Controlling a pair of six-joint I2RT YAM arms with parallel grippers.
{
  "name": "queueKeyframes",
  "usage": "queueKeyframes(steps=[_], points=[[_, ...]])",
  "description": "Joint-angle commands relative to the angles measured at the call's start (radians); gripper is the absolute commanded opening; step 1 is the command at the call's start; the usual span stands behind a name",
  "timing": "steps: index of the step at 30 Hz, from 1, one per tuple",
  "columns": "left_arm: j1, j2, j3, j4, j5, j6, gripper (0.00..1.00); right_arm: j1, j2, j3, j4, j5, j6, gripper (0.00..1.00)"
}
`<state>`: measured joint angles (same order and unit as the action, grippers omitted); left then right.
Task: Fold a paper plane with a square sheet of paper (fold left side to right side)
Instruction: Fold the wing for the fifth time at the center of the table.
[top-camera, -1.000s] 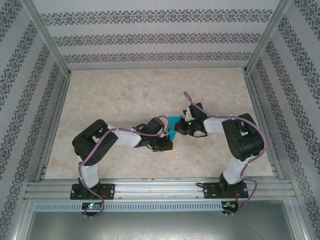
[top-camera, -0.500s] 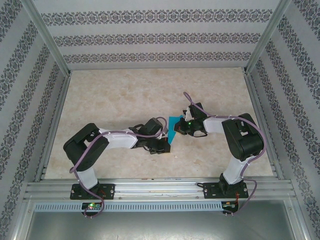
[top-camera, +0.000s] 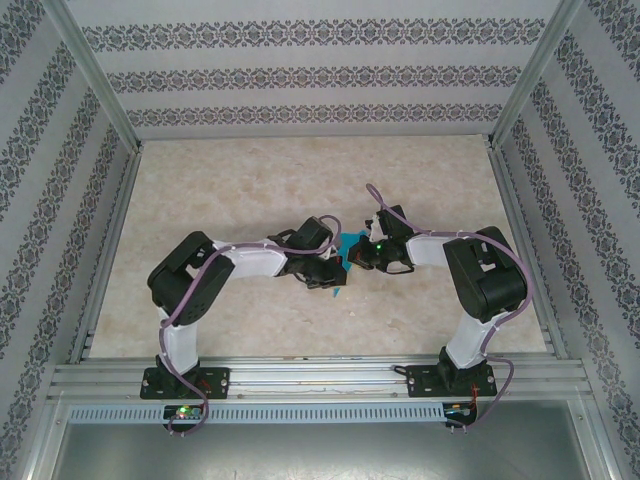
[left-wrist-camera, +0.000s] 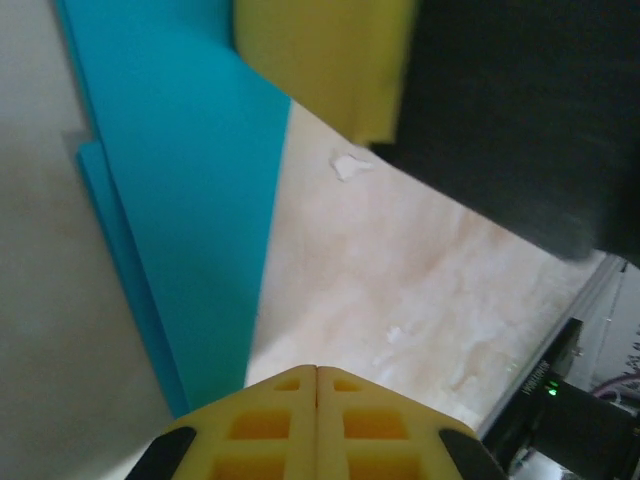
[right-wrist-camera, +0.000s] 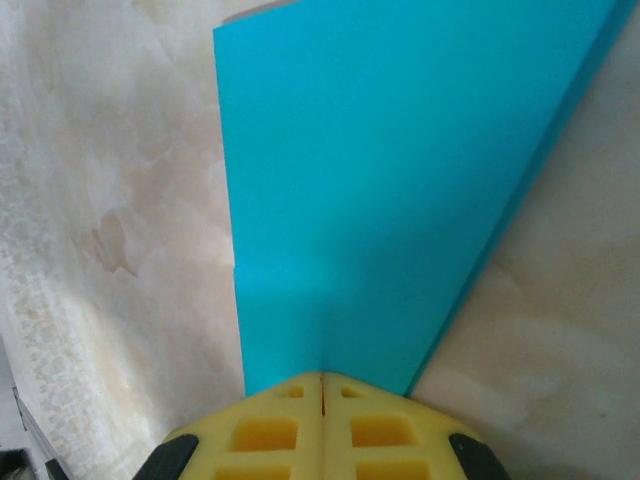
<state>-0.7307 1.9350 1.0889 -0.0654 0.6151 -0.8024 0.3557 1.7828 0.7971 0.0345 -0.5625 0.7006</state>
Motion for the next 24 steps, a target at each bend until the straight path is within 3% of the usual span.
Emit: queueKeyframes(steps=[1, 15, 24], points=[[0.011, 0.032, 0.019, -0.059, -0.024, 0.045, 0.00, 0.023, 0.069, -0.042, -0.147, 0.128, -0.012, 0.00], [0.010, 0.041, -0.105, 0.009, -0.038, 0.006, 0.00, 0.016, -0.054, 0.055, -0.134, 0.028, -0.010, 0.00], [0.010, 0.035, -0.104, 0.001, -0.036, 0.016, 0.00, -0.006, 0.011, 0.103, -0.101, 0.013, -0.034, 0.00]])
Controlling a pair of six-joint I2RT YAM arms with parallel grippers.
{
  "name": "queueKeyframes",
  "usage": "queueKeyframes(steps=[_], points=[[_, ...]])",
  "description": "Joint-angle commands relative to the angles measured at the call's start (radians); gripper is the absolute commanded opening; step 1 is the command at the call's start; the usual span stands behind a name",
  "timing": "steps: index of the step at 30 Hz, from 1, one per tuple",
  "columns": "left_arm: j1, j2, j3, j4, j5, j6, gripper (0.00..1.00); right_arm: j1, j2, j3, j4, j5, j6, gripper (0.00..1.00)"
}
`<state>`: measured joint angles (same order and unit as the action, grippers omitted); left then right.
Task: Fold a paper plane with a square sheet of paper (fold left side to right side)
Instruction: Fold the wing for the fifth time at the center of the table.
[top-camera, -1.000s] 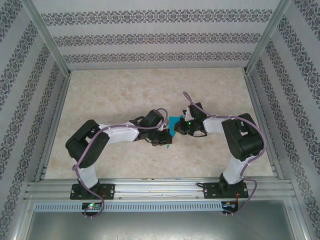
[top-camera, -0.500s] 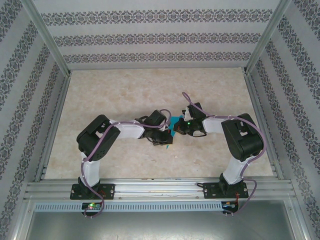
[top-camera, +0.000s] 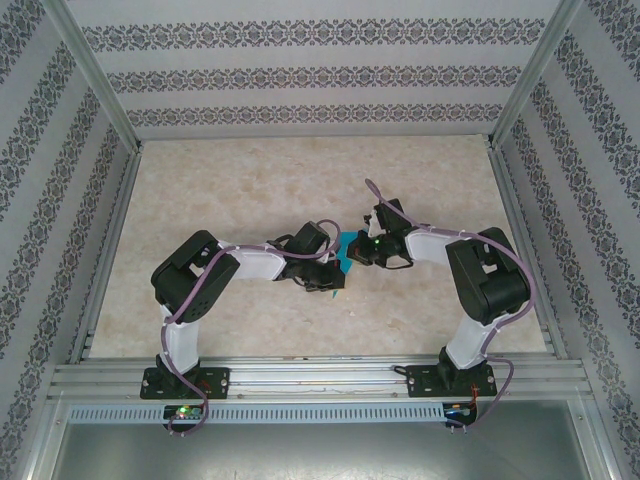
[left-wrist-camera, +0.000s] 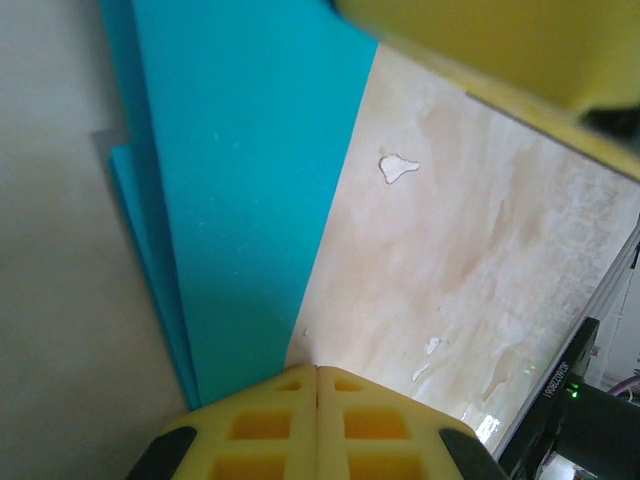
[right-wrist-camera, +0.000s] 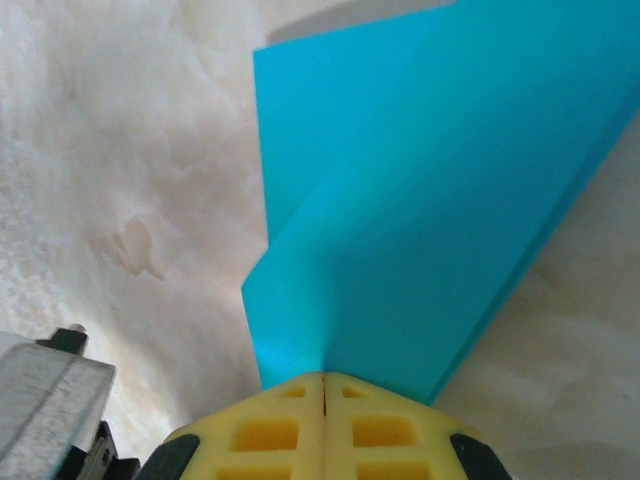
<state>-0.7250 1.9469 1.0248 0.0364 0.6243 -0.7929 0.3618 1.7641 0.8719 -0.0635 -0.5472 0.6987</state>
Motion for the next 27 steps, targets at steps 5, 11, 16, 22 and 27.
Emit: queueKeyframes(steps=[5, 11, 16, 22, 27], points=[[0.004, 0.012, -0.026, -0.103, -0.039, 0.006, 0.00, -0.020, 0.078, 0.045, -0.024, 0.004, -0.046, 0.00], [0.006, -0.033, 0.031, -0.130, -0.025, 0.016, 0.00, -0.019, 0.107, 0.008, -0.042, 0.017, -0.060, 0.00], [0.011, -0.056, 0.087, -0.144, -0.009, 0.026, 0.00, -0.020, 0.112, -0.020, -0.039, 0.009, -0.077, 0.00], [0.040, -0.025, 0.120, -0.151, 0.000, 0.038, 0.00, -0.020, 0.118, -0.022, -0.042, 0.009, -0.080, 0.00], [0.045, 0.014, 0.152, -0.153, 0.021, 0.046, 0.00, -0.018, 0.128, -0.022, -0.041, 0.010, -0.079, 0.00]])
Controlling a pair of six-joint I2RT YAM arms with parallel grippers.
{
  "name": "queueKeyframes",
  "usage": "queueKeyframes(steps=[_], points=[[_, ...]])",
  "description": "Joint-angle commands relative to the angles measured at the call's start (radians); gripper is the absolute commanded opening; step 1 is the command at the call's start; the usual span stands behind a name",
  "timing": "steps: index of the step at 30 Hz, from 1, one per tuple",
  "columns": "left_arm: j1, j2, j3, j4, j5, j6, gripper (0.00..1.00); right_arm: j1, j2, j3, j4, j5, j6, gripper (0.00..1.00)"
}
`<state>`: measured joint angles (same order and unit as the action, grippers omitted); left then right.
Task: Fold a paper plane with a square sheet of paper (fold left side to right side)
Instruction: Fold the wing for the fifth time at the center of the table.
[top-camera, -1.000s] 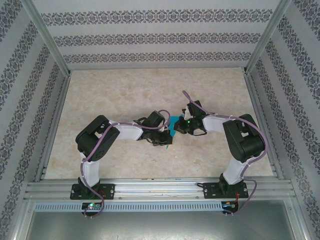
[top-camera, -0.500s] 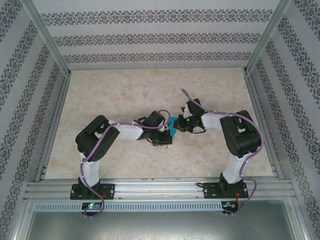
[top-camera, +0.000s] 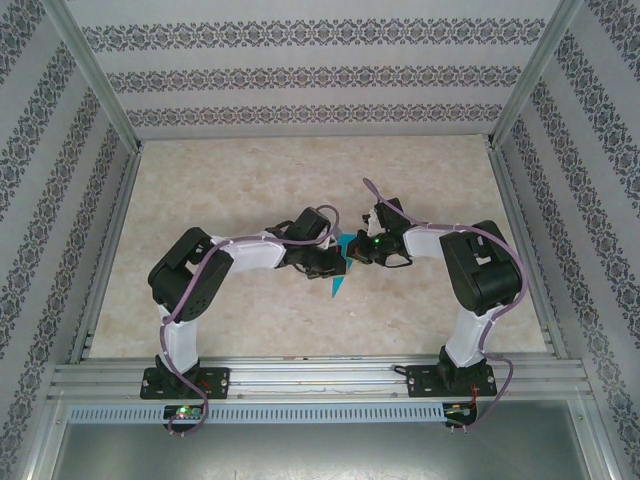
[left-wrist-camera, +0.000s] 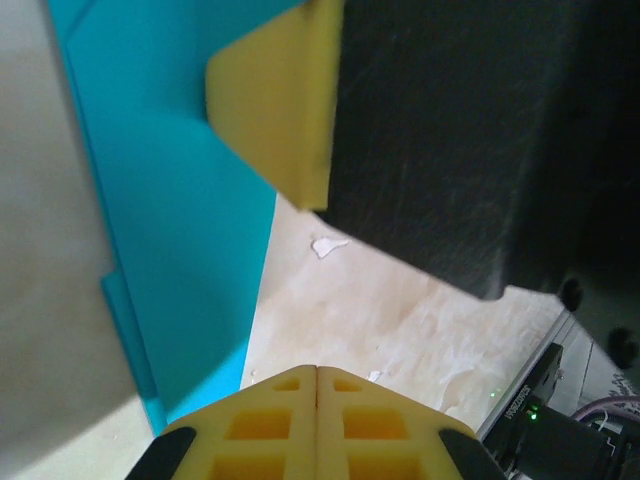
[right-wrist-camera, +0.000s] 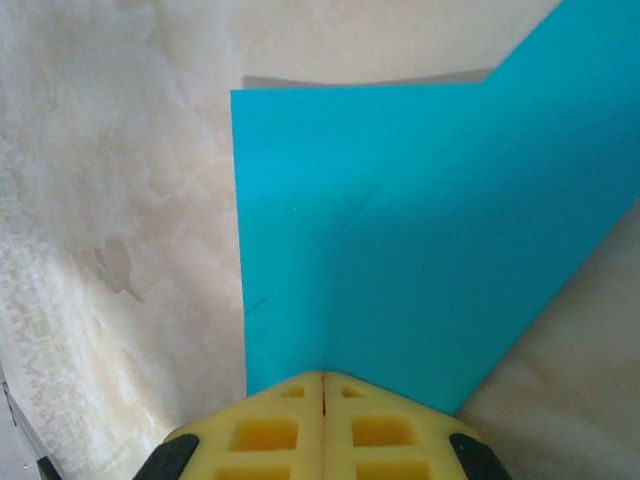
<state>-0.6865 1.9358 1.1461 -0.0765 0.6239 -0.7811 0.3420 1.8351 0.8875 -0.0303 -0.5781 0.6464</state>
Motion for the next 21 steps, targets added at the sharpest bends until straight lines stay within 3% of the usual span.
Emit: queueKeyframes(steps=[1, 9, 21], points=[[0.007, 0.035, 0.039, -0.043, 0.023, 0.038, 0.00, 0.002, 0.058, -0.038, -0.075, 0.043, -0.026, 0.00], [0.008, 0.105, 0.065, -0.055, 0.024, 0.051, 0.00, 0.009, 0.070, -0.033, -0.082, 0.052, -0.026, 0.00], [0.002, 0.091, -0.028, -0.035, 0.025, 0.039, 0.00, 0.007, 0.093, -0.027, -0.125, 0.099, -0.040, 0.00]])
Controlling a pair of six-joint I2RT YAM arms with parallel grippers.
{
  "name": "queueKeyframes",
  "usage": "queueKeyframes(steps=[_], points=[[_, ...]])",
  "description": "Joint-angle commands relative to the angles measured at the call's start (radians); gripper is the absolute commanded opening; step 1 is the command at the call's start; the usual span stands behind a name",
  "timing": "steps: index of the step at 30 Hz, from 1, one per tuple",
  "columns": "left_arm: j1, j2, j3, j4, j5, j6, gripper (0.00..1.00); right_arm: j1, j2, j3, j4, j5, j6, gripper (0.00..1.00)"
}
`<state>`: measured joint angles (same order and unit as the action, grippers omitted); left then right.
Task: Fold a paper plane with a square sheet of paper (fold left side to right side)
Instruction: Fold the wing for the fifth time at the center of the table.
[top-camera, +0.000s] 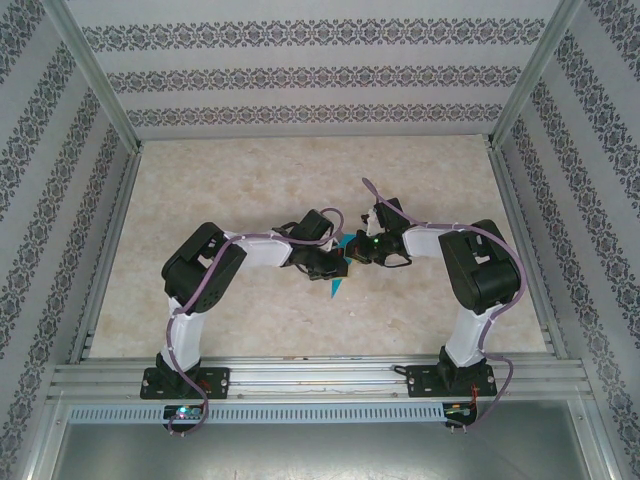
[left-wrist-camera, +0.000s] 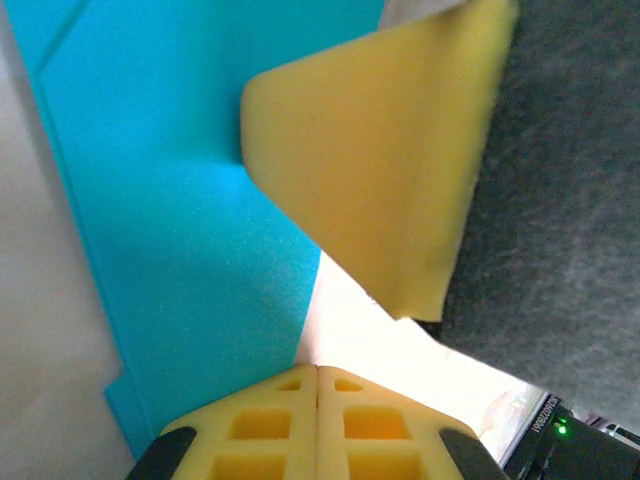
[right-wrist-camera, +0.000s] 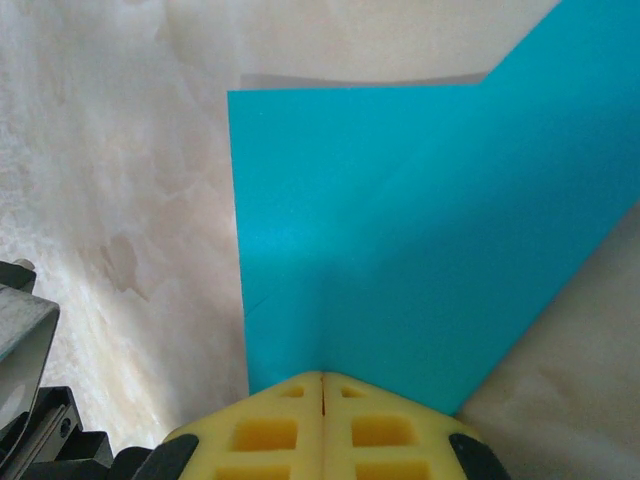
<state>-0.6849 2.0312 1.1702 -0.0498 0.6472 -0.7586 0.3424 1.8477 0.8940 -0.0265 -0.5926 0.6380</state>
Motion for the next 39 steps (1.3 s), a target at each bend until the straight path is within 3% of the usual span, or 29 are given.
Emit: queueKeyframes(steps=[1, 39], points=[[-0.001, -0.009, -0.058, -0.063, 0.003, 0.017, 0.00, 0.006, 0.083, -0.032, -0.131, 0.115, -0.033, 0.00], [-0.103, -0.109, -0.271, -0.021, -0.004, -0.048, 0.00, 0.000, 0.104, -0.010, -0.192, 0.152, -0.064, 0.00]])
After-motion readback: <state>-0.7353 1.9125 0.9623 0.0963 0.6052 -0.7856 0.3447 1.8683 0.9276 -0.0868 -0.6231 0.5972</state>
